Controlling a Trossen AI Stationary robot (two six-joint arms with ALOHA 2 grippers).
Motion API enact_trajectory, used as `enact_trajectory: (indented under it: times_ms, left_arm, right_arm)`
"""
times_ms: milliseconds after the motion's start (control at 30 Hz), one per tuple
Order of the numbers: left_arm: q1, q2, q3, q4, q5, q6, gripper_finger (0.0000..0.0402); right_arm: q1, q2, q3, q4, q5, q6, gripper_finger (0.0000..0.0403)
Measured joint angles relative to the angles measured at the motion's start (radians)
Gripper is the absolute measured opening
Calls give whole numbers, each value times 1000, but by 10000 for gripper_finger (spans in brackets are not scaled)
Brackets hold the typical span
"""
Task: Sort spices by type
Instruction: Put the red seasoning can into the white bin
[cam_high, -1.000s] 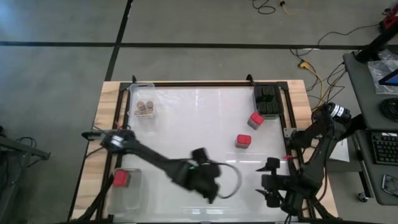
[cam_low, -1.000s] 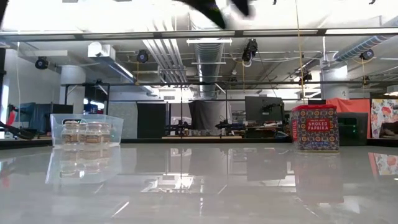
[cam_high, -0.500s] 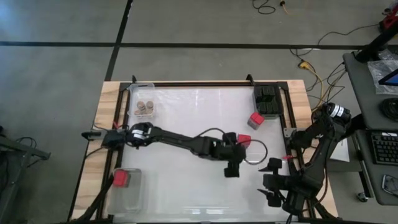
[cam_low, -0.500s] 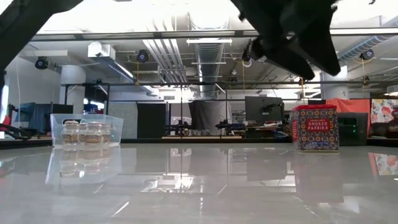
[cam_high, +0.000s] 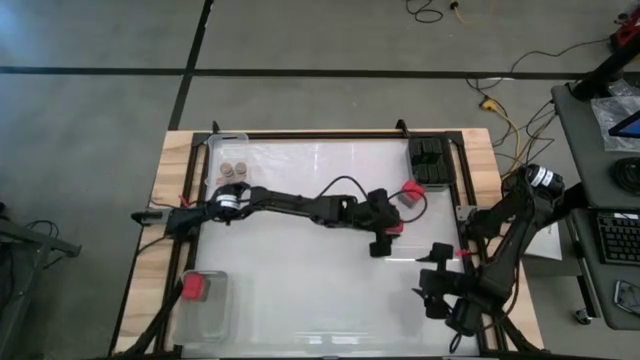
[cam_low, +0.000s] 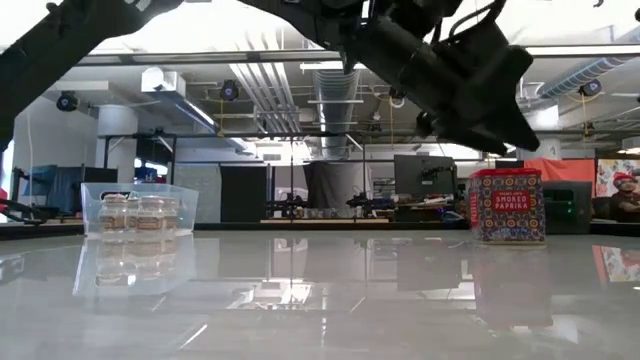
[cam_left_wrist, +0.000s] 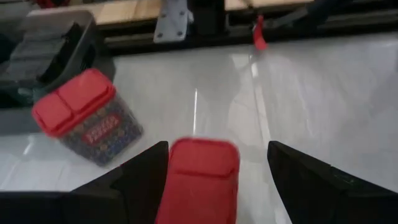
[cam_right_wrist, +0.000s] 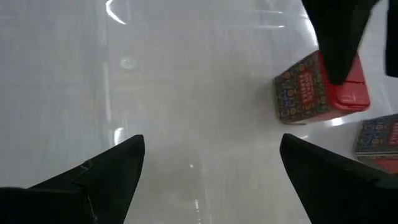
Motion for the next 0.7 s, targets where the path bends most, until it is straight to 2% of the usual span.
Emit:
enact_trajectory:
  times_ms: [133,367,533,700]
  left_arm:
    - [14,-2,1,12,27,6,259]
    - [31,-1,77,-130,17,-47,264]
    - [67,8,157,-255,36,-107,291]
    - [62,7,181,-251,74,-55,310]
  right_arm:
    - [-21,-9,-5,-14,15,7,364]
    - [-94,-63,-5,-82,16,-36,364]
    - [-160,-152,-5,-82,17,-157,364]
    - [-194,-285,-1,-117,15,-225,364]
